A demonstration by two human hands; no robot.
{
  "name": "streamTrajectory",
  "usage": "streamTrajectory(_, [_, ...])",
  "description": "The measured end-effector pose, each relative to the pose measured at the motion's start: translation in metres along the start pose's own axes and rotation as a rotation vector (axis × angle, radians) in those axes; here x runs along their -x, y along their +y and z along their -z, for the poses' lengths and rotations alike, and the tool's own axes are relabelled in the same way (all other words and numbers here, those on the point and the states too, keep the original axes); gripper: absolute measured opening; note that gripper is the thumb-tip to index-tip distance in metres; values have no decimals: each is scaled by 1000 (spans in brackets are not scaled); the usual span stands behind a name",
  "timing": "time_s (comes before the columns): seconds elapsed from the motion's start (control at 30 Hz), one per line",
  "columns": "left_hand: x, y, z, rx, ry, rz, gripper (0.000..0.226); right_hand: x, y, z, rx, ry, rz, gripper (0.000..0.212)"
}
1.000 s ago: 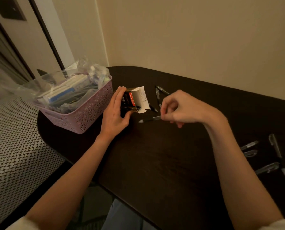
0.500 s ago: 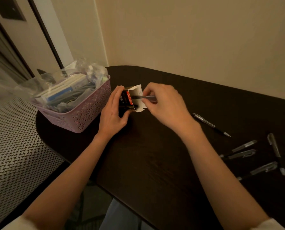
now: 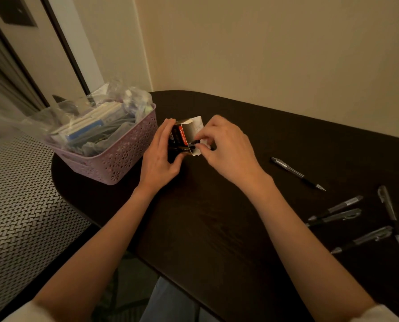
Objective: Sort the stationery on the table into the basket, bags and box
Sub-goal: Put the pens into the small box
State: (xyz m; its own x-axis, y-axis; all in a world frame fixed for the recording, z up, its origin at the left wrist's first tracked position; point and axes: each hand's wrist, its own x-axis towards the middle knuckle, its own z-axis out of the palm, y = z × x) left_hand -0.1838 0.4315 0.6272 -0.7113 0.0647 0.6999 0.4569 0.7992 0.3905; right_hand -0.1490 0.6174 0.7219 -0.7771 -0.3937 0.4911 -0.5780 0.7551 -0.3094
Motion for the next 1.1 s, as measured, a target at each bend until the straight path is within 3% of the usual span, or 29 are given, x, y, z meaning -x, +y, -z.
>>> streamTrajectory(0.13, [0,1,1,11,13,-1,79,3,-1,-14,104,143,36,17])
streamTrajectory(0.27, [1,1,2,11,14,-4,79,3,3,-23,58,161,45,16])
streamTrajectory(0.43, [1,2,2,17,10,-5,81,2,7,-22,-51,327,44,13])
streamTrajectory(0.83, [1,1,1,-3,10,-12,79,1,16,-31,-9,-34,48,22])
streamTrajectory(1.0, [-1,1,1,-22,13,32,80,-5,33,-17,-232,296,-70,14])
streamTrajectory(1.1, [-2,2,0,-18,28,86,79,-7,50,-17,-179,277,-260,17])
